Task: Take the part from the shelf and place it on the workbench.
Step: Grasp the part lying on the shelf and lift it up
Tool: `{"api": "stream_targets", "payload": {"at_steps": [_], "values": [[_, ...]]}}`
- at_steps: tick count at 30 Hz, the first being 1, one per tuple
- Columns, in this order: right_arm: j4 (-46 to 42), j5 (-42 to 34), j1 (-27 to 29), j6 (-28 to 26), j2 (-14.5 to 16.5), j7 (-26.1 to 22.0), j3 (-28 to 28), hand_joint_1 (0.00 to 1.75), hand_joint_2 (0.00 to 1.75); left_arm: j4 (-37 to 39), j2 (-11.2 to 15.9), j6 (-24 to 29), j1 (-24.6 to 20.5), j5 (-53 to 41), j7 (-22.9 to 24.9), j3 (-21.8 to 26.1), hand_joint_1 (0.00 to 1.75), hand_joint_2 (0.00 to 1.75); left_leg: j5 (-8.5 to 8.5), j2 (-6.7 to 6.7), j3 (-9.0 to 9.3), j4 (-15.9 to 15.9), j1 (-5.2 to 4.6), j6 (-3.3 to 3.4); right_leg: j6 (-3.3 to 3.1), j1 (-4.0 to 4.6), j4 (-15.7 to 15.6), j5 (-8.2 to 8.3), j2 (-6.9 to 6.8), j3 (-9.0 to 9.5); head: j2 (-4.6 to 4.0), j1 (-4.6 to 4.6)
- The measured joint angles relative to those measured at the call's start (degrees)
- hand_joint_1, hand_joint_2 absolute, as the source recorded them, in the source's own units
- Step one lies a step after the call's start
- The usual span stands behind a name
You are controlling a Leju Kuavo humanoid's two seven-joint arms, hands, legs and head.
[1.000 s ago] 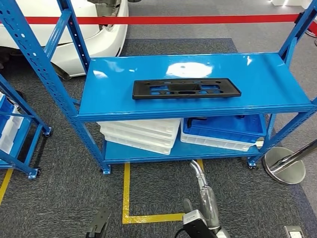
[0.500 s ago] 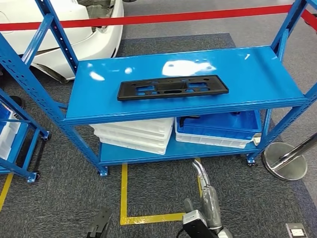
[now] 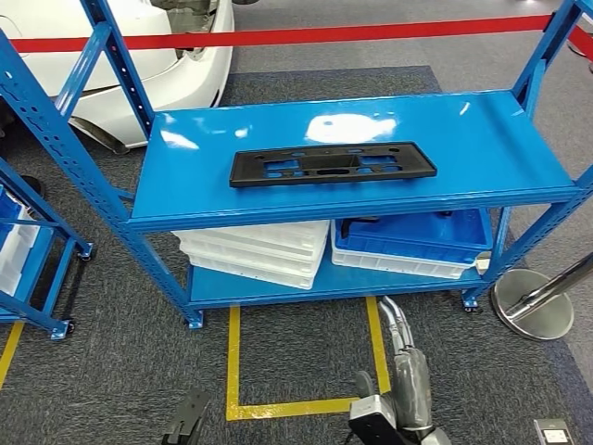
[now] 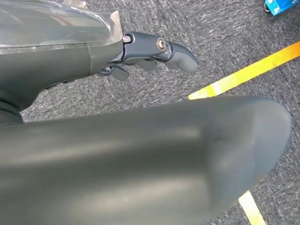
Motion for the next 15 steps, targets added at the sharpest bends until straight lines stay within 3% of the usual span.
{"api": "stream_targets", "payload": {"at_steps": [9,13,15], "values": [[-3.00,1.27,1.37,-1.53,-1.23,0.37,-3.60,0.00,0.00,0.00,0.00,0.03,-0.02,0.00,0.20,0.08,0.00,0.00,0.00,0.00,0.01,0.05,-0.08,0.02,0.06,-0.09,-0.01,0.04,0.00,0.00,0.00,0.00],[-4.58,1.61,2.30,-2.23,-1.48,0.72,-5.39,0.00,1.75,0.00,0.00,-0.21,-0.01,0.00,0.20,0.21,0.00,0.00,0.00,0.00,0.00,0.05,-0.08,0.02,0.06,-0.09,-0.01,0.04,0.01,0.00,0.00,0.00],[-5.33,1.70,2.78,-2.38,-1.56,0.95,-6.37,0.00,1.75,0.00,0.00,-0.21,-0.01,-0.01,0.19,0.30,0.00,0.00,0.00,0.00,0.00,0.05,-0.08,0.02,0.06,-0.09,-0.01,0.04,0.01,0.00,0.00,0.00]]}}
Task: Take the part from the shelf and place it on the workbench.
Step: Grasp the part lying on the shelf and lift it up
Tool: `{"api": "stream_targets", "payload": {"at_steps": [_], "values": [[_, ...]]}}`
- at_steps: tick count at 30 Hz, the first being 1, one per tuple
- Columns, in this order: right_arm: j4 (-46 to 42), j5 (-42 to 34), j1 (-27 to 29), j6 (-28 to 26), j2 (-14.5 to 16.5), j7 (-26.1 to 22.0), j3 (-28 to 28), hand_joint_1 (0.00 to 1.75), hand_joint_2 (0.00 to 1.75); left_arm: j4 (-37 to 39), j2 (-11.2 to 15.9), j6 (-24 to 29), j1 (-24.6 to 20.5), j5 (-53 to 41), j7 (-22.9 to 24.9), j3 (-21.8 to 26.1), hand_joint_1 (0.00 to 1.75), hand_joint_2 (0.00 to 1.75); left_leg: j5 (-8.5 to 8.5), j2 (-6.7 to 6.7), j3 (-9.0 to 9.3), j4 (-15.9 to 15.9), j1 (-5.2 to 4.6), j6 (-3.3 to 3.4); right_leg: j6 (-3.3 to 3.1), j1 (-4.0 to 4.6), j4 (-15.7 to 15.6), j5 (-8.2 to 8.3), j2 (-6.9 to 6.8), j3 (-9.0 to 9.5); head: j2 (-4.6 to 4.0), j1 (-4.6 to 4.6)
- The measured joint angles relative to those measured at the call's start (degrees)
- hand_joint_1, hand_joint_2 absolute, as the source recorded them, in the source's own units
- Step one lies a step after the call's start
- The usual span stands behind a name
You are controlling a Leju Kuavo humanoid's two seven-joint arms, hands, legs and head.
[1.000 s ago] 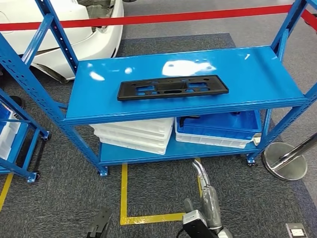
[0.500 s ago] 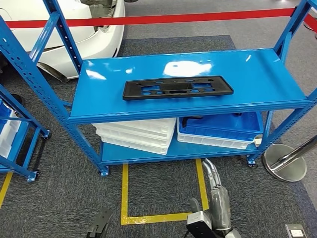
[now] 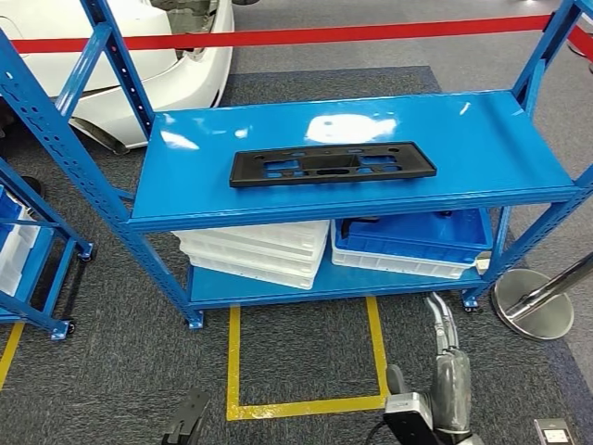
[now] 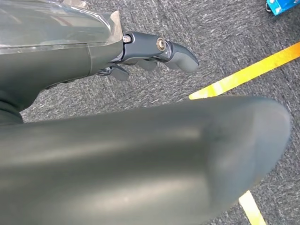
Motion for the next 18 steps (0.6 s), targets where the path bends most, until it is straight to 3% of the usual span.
{"api": "stream_targets", "payload": {"at_steps": [18], "values": [[-1.65,0.52,1.44,1.01,0.03,-0.06,-3.46,0.00,1.75,0.00,0.00,-0.07,-0.01,-0.85,-0.02,0.27,0.00,0.00,-0.07,0.00,-0.03,0.13,-0.02,0.06,0.05,-0.12,-0.05,0.06,0.01,0.01,0.00,0.00]]}}
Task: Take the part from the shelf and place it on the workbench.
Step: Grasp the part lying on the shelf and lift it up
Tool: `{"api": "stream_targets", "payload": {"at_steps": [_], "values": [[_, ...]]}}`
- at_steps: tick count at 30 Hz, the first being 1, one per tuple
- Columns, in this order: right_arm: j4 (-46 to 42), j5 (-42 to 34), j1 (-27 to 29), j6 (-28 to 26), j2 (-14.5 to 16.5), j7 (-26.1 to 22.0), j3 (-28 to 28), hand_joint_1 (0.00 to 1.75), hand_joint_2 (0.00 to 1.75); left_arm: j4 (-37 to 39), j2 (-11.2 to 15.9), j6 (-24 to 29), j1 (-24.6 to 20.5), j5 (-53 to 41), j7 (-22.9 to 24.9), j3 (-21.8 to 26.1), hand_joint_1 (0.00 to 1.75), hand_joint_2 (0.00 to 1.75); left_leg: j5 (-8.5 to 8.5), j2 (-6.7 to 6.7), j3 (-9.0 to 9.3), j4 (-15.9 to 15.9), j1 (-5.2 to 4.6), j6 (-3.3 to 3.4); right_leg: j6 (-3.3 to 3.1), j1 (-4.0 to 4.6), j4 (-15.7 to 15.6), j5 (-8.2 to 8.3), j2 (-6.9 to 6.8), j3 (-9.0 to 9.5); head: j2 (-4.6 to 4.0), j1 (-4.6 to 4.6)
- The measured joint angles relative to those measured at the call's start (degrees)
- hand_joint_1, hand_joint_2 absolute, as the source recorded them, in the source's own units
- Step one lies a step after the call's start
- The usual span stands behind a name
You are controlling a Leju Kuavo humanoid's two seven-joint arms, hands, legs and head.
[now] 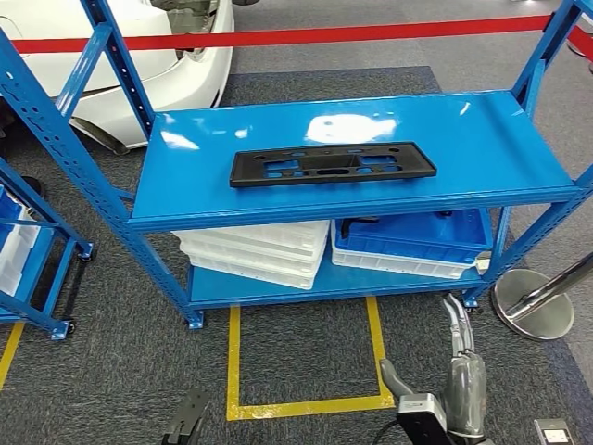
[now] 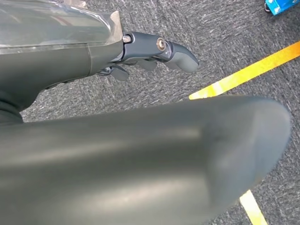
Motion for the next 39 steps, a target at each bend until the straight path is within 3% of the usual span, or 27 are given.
{"api": "stream_targets", "payload": {"at_steps": [5,8,9,11,12,13,14,16,17,18,19,21,23,28,31,33,37,39], "values": [[-0.05,0.02,0.07,0.31,0.20,-0.02,-0.13,0.00,1.75,0.00,0.00,-0.08,0.00,-0.10,0.04,0.00,0.00,0.00,-0.20,-0.01,-0.32,0.54,-0.23,0.85,0.61,-0.37,-0.31,0.40,-0.05,0.04,0.00,-0.08],[-0.37,0.12,0.10,0.56,0.38,-0.11,-0.33,0.00,1.75,0.00,-0.04,0.02,-0.12,-0.15,0.14,0.02,0.00,0.00,0.89,0.18,0.28,-1.08,0.09,1.90,1.29,-0.26,-0.01,-0.14,-0.04,-0.02,0.00,-0.01],[-0.43,0.16,0.11,0.62,0.40,-0.15,-0.44,0.00,1.75,0.00,-0.07,0.16,-0.18,-0.16,0.22,0.04,0.00,0.00,1.26,0.27,0.53,-1.63,0.27,2.20,1.47,-0.25,1.83,-1.31,-0.03,-0.82,0.00,0.04],[-0.42,0.22,0.25,0.73,0.42,-0.20,-0.69,0.00,1.75,0.01,-0.10,0.54,-0.22,-0.17,0.45,0.09,0.00,0.00,1.45,0.37,0.65,-1.82,0.34,2.42,1.86,-0.33,8.92,-4.68,-0.03,-4.12,0.00,0.10],[-0.40,0.22,0.38,0.76,0.42,-0.20,-0.81,0.00,1.75,0.01,-0.11,0.71,-0.20,-0.17,0.55,0.10,0.00,0.00,1.41,0.36,0.68,-1.80,0.37,2.38,2.07,-0.37,12.40,-5.81,-0.03,-5.86,0.00,0.10],[-0.39,0.22,0.51,0.79,0.42,-0.20,-0.93,0.00,1.75,0.01,-0.13,0.83,-0.18,-0.19,0.67,0.12,0.00,0.00,1.33,0.34,0.76,-1.78,0.44,2.26,2.27,-0.41,14.27,-5.91,-0.04,-6.91,0.00,0.09],[-0.39,0.22,0.59,0.80,0.42,-0.20,-1.01,0.00,1.75,0.00,-0.13,0.90,-0.17,-0.25,0.78,0.14,0.00,0.00,1.17,0.31,0.90,-1.73,0.58,2.03,2.45,-0.47,13.78,-4.80,-0.07,-6.83,0.00,0.09],[-0.38,0.24,0.64,0.81,0.42,-0.20,-1.05,0.00,1.75,0.01,-0.13,1.11,-0.17,-0.46,0.99,0.16,0.00,0.00,0.52,0.23,1.38,-1.43,0.98,1.23,2.88,-0.65,7.03,-0.79,-0.25,-3.71,0.00,0.09],[-0.36,0.27,0.64,0.85,0.42,-0.20,-1.06,0.00,1.75,0.01,-0.11,1.35,-0.21,-0.58,1.13,0.17,0.00,0.00,0.12,0.20,1.49,-1.13,1.02,0.71,2.89,-0.60,3.53,0.54,-0.33,-2.05,0.00,0.25],[-0.36,0.32,0.66,0.91,0.43,-0.19,-1.07,0.00,1.75,0.02,-0.09,1.65,-0.26,-0.67,1.26,0.19,0.00,0.00,-0.19,0.18,1.48,-0.86,0.94,0.27,2.50,-0.57,1.22,1.11,-0.39,-1.03,0.00,0.35],[-0.36,0.37,0.73,0.97,0.46,-0.19,-1.09,0.00,1.75,0.02,-0.08,1.91,-0.28,-0.74,1.38,0.19,0.00,0.00,-0.56,0.18,1.40,-0.67,0.80,0.06,1.98,-0.56,0.33,0.95,-0.40,-0.73,0.00,0.37],[-0.37,0.51,0.86,1.09,0.56,-0.17,-1.15,0.00,1.75,0.02,-0.07,1.98,-0.27,-0.86,1.35,0.20,0.00,0.00,-0.64,0.17,1.24,-0.72,0.63,0.67,0.96,-0.65,0.30,0.79,-0.21,-1.08,0.00,0.21],[-0.37,0.62,0.88,1.15,0.71,-0.17,-1.20,0.00,1.75,0.02,-0.07,1.52,-0.31,-0.91,1.09,0.20,0.00,0.00,-0.29,0.16,1.26,-0.95,0.59,1.52,0.68,-0.66,0.28,0.73,-0.02,-1.22,0.00,0.03],[-0.36,0.63,0.84,1.31,0.80,-0.17,-1.22,0.00,1.75,0.02,-0.07,0.59,-0.50,-0.87,0.84,0.19,0.00,0.00,0.04,0.17,1.30,-1.23,0.73,1.48,-0.04,-0.14,0.34,0.45,0.04,-1.25,0.00,-0.04],[-0.34,0.63,0.79,1.52,0.86,-0.17,-1.22,0.00,1.75,0.02,-0.05,0.13,-0.54,-0.90,0.80,0.20,0.00,0.00,-0.24,0.16,1.23,-1.23,0.95,0.25,-0.04,-0.03,0.37,0.50,-0.06,-1.31,0.00,-0.02],[-0.30,0.63,0.75,1.63,0.94,-0.18,-1.22,0.00,1.75,0.02,-0.03,-0.02,-0.47,-0.97,0.75,0.20,0.00,0.00,-0.49,0.15,1.04,-0.79,0.88,-0.06,0.16,-0.27,0.29,0.70,-0.17,-1.29,0.00,-0.05],[-0.33,0.63,0.69,1.69,1.18,-0.24,-1.27,0.00,1.75,0.02,-0.10,-0.08,-0.53,-1.13,0.59,0.20,0.00,0.00,0.48,0.26,1.58,-2.13,0.78,0.96,1.29,-0.36,-0.36,0.90,-0.13,-0.72,0.00,-0.01],[-0.31,0.62,0.68,1.72,1.20,-0.31,-1.34,0.00,1.75,0.02,-0.19,-0.10,-0.61,-1.13,0.49,0.21,0.00,0.00,1.19,0.39,2.20,-3.25,1.06,1.38,1.62,-0.37,3.64,-1.52,-0.12,-2.39,0.00,0.14]]}}
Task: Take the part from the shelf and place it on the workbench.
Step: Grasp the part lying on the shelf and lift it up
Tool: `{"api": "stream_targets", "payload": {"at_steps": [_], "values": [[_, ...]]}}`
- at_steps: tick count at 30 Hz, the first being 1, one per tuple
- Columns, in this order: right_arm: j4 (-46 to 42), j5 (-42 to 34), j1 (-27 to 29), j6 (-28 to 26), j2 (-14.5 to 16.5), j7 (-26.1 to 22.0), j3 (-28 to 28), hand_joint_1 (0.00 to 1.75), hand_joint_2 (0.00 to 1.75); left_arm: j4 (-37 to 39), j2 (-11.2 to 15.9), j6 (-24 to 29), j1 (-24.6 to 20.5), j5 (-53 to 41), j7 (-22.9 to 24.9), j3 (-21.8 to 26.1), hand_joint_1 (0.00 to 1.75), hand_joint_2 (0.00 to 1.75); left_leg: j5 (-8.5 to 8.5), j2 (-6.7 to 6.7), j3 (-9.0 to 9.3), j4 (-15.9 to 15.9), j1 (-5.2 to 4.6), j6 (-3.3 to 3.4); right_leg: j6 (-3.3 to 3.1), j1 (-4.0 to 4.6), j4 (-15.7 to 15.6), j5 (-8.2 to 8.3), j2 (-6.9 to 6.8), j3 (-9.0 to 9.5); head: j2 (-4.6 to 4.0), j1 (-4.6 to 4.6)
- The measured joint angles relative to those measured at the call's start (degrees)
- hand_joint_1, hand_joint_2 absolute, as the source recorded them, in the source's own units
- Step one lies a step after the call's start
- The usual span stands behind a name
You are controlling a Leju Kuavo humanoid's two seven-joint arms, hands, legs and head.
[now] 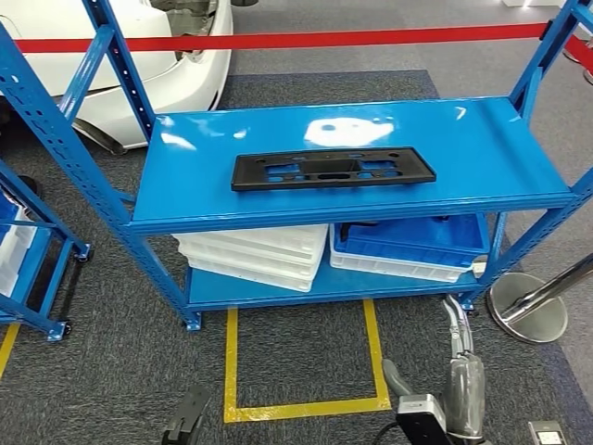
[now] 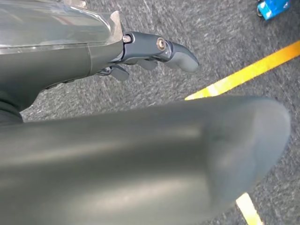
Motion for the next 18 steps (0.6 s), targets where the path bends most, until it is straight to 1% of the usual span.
{"api": "stream_targets", "payload": {"at_steps": [1,2,3,4,5,6,7,8,9,10,11,12,13,14,15,17,18], "values": [[0.06,-0.01,0.03,0.02,0.01,-0.03,-0.03,0.00,1.75,0.00,-0.01,-0.02,0.00,0.00,-0.02,0.01,0.00,0.00,0.06,0.01,0.07,-0.11,-0.02,0.15,0.19,0.01,3.65,-1.68,0.00,-1.67,0.00,0.05],[0.13,-0.02,0.09,0.03,0.01,-0.04,-0.04,0.00,1.75,0.00,-0.02,-0.04,0.05,0.00,-0.03,0.01,0.00,0.00,0.03,0.01,0.14,-0.09,-0.05,0.17,0.42,0.00,7.29,-2.95,0.00,-3.39,0.00,0.05],[0.20,-0.03,0.14,0.03,0.01,-0.05,-0.07,0.00,1.75,0.00,-0.03,-0.06,0.12,0.00,-0.03,0.01,0.00,0.00,-0.05,0.00,0.24,-0.07,-0.08,0.16,0.62,-0.02,9.67,-3.36,-0.01,-4.59,0.00,0.04],[0.24,-0.03,0.15,0.03,0.01,-0.05,-0.08,0.00,1.75,0.00,-0.03,-0.07,0.18,0.00,-0.03,0.01,0.00,0.00,-0.19,-0.03,0.42,-0.05,-0.06,0.09,0.78,-0.04,9.91,-2.64,-0.02,-4.80,0.00,0.04],[0.26,-0.03,0.14,0.03,0.01,-0.07,-0.08,0.00,1.75,0.00,-0.04,-0.07,0.22,0.00,-0.03,0.02,0.00,0.00,-0.42,-0.07,0.73,-0.02,0.02,-0.06,0.92,-0.08,7.73,-0.85,-0.06,-3.83,0.00,0.03],[0.27,-0.03,0.13,0.03,0.01,-0.08,-0.08,0.00,1.75,0.00,-0.05,-0.07,0.26,0.00,-0.03,0.02,0.00,0.00,-0.77,-0.11,1.13,0.05,0.12,-0.30,1.02,-0.14,3.78,1.34,-0.15,-1.99,0.00,0.03],[0.32,-0.03,0.09,0.04,0.01,-0.11,-0.07,0.00,1.75,0.00,-0.05,-0.07,0.25,0.00,-0.04,0.03,0.00,0.00,-1.15,-0.14,1.44,0.14,0.09,-0.64,0.98,-0.06,0.12,2.82,-0.25,-0.12,0.00,0.10],[0.35,-0.03,0.05,0.04,0.01,-0.18,-0.07,0.00,1.75,0.01,-0.05,-0.07,0.21,0.00,-0.05,0.02,0.00,0.00,-1.53,-0.16,1.57,0.32,0.01,-1.03,0.61,0.05,-2.71,3.52,-0.30,1.26,0.00,0.15],[0.40,-0.02,0.08,0.04,0.02,-0.25,-0.06,0.00,1.75,0.01,-0.05,-0.06,0.17,0.00,-0.06,0.02,0.00,0.00,-1.81,-0.16,1.54,0.48,-0.12,-1.38,0.05,0.18,-4.03,3.40,-0.32,1.84,0.00,0.16],[0.45,-0.02,0.12,0.05,0.02,-0.32,-0.07,0.00,1.75,0.02,-0.04,-0.05,0.14,0.00,-0.07,0.01,0.00,0.00,-1.96,-0.14,1.39,0.54,-0.25,-1.66,-0.66,0.38,-3.96,2.76,-0.27,1.76,0.00,0.15],[0.47,-0.01,0.18,0.04,0.02,-0.36,-0.09,0.00,1.75,0.02,-0.05,-0.05,0.11,0.00,-0.06,0.01,0.00,0.00,-2.09,-0.10,1.33,0.57,-0.22,-1.90,-1.37,0.44,-3.88,2.46,-0.17,1.53,0.00,0.06],[0.46,-0.01,0.26,0.04,0.02,-0.37,-0.11,0.00,1.75,0.02,-0.05,-0.05,0.06,0.00,-0.06,0.01,0.00,0.00,-2.34,-0.08,1.37,0.58,-0.11,-2.08,-1.91,0.45,-3.72,2.27,-0.10,1.43,0.00,-0.01],[0.43,-0.01,0.24,0.02,0.04,-0.38,-0.14,0.00,1.75,0.02,-0.05,-0.04,-0.02,0.00,-0.06,0.01,0.00,0.00,-2.94,-0.10,1.13,1.29,-0.02,-2.13,-2.37,0.48,-3.66,2.07,-0.03,1.50,0.00,-0.07],[0.39,-0.01,0.17,0.01,0.07,-0.39,-0.15,0.00,1.75,0.02,-0.05,-0.03,-0.11,0.00,-0.05,0.01,0.00,0.00,-4.06,-0.17,0.27,3.24,-0.01,-2.08,-2.79,0.50,-3.70,1.90,0.01,1.66,0.00,-0.12],[0.35,0.00,0.11,0.00,0.11,-0.40,-0.16,0.00,1.75,0.02,-0.05,-0.02,-0.16,0.00,-0.05,0.01,0.00,0.00,-5.69,-0.29,-1.38,6.60,-0.12,-1.91,-3.16,0.59,-3.74,1.73,0.00,1.86,0.00,-0.19],[0.34,-0.01,0.05,-0.01,0.18,-0.41,-0.19,0.00,1.75,0.02,-0.05,-0.01,-0.01,0.00,-0.02,0.01,0.00,0.00,-9.05,-0.53,-6.52,15.92,-0.62,-1.39,-3.71,1.00,-3.74,1.37,0.05,2.13,0.00,-0.29],[0.35,-0.01,0.07,-0.01,0.20,-0.41,-0.19,0.00,1.75,0.03,-0.05,0.00,0.14,0.00,-0.01,0.01,0.00,0.00,-9.67,-0.63,-8.82,19.43,-0.89,-1.10,-3.90,1.25,-3.73,1.18,0.17,2.34,0.00,-0.30]]}}
